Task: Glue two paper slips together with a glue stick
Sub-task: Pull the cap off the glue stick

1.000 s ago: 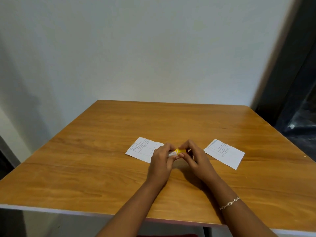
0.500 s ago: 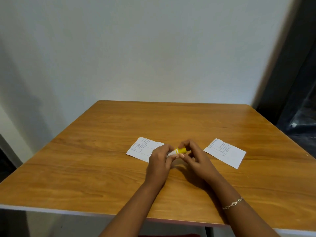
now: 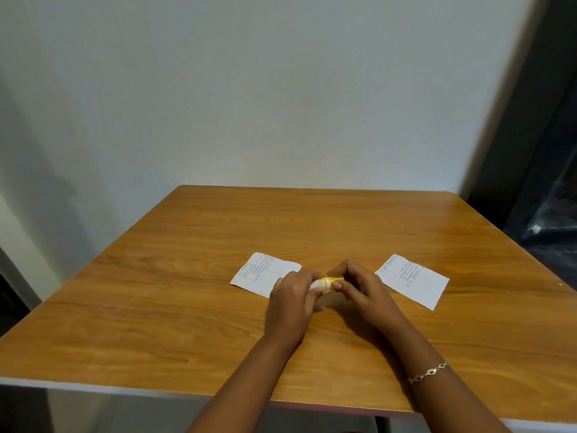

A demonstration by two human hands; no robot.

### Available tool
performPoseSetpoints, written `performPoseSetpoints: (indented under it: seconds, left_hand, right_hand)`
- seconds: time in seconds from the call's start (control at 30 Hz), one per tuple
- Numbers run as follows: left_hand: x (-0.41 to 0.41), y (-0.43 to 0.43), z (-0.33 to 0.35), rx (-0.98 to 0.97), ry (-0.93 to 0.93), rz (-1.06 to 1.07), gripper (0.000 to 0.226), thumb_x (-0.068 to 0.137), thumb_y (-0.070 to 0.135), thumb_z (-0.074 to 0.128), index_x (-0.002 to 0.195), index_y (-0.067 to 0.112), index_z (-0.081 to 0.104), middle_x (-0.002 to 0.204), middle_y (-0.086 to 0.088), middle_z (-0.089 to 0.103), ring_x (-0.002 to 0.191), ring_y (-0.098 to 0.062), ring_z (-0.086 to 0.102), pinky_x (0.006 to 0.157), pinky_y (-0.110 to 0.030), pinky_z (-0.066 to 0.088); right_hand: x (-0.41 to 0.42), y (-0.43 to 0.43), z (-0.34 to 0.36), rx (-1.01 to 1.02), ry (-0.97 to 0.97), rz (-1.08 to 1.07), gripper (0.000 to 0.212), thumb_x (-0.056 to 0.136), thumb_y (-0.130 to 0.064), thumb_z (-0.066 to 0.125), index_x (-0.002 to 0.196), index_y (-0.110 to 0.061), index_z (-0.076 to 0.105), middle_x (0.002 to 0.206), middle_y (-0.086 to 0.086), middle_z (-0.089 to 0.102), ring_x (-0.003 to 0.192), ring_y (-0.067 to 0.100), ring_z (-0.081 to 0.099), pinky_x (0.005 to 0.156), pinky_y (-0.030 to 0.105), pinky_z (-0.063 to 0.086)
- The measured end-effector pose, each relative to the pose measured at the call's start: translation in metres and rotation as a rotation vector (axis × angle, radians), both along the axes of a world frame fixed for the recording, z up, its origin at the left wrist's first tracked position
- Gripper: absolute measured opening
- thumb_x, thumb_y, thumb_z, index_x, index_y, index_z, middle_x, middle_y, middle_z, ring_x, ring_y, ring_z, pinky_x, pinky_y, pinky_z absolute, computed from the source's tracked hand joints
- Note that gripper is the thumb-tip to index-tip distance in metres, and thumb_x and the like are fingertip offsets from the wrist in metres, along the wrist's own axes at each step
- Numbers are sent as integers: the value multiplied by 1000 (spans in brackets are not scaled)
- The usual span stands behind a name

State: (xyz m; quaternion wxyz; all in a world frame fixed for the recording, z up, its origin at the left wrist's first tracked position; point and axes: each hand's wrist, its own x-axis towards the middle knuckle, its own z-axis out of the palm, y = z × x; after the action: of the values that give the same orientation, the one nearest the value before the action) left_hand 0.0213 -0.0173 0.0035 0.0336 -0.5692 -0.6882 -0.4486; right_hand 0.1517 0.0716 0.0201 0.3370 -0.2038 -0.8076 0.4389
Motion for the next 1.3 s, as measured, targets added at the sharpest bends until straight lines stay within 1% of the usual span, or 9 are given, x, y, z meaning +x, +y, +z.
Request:
performPoseSetpoints:
  seconds: [0.23,0.43,0.63,0.73,0.8,0.93,1.03,1.1,1.3]
  left_hand:
    - [1,-1,4,18,3,-58,29,79,41,43,87,17,57,86,-3,60,81,-18,49,68,-26,34]
    - [1,-3,3,16,16,-8,42,83,46,35,88,16,63,80,-8,63,75,-21,50,63,-35,39]
    - [-4,-8,8,84,-154,65,37,87,41,35,86,14,61,67,-1,59,61,-17,56,51,-17,39]
    - [-3,-7,7,101,-286,79,42,86,47,30,88,18,60,68,4,58,65,-22,60,57,-38,52]
    - [-5,-5,6,130,-363,80,43,87,51,28,83,17,55,68,9,51,66,-18,53,59,-36,48]
    - [-5,-4,9,114,-384,13,17,96,26,36,83,18,43,79,4,43,74,-8,42,64,-20,32]
    - [-7,-4,6,108,-325,9,20,93,23,41,104,10,51,96,-2,46,87,1,46,71,-5,33]
    - [-8,-6,8,131,-311,-2,17,90,12,52,107,14,55,98,-2,49,90,6,47,72,-3,34]
    - [-10,-9,12,211,-408,-13,34,73,-1,69,88,28,58,86,0,61,83,-1,53,70,-7,38]
  right_hand:
    - [1,0,-1,-81,-71,-13,25,93,-27,47,85,-7,60,55,-6,56,47,1,48,49,17,36]
    - [5,2,0,-48,-40,8,9,82,-24,54,87,-17,57,79,9,59,71,9,52,64,23,41]
    - [12,8,3,-64,39,-46,21,78,-21,56,98,-28,57,90,-6,55,80,8,51,70,25,43]
    - [13,9,4,-89,75,-106,29,88,-16,53,107,-36,60,95,-6,56,78,11,51,72,27,45]
    - [15,11,3,-128,100,-170,28,87,-10,56,100,-33,64,88,-4,58,75,17,50,70,35,46]
    - [18,14,0,-187,45,-249,25,78,-7,66,88,-30,61,96,12,65,90,32,59,81,46,51]
    - [16,16,-1,-112,-64,-328,29,74,-3,68,91,-25,59,94,6,65,89,23,59,78,30,49]
    - [15,17,-1,-73,-121,-355,28,74,-2,69,95,-20,62,95,2,66,90,17,59,75,22,46]
    - [16,18,-4,-79,-222,-383,28,71,0,70,89,-20,64,96,5,69,92,18,61,79,28,45]
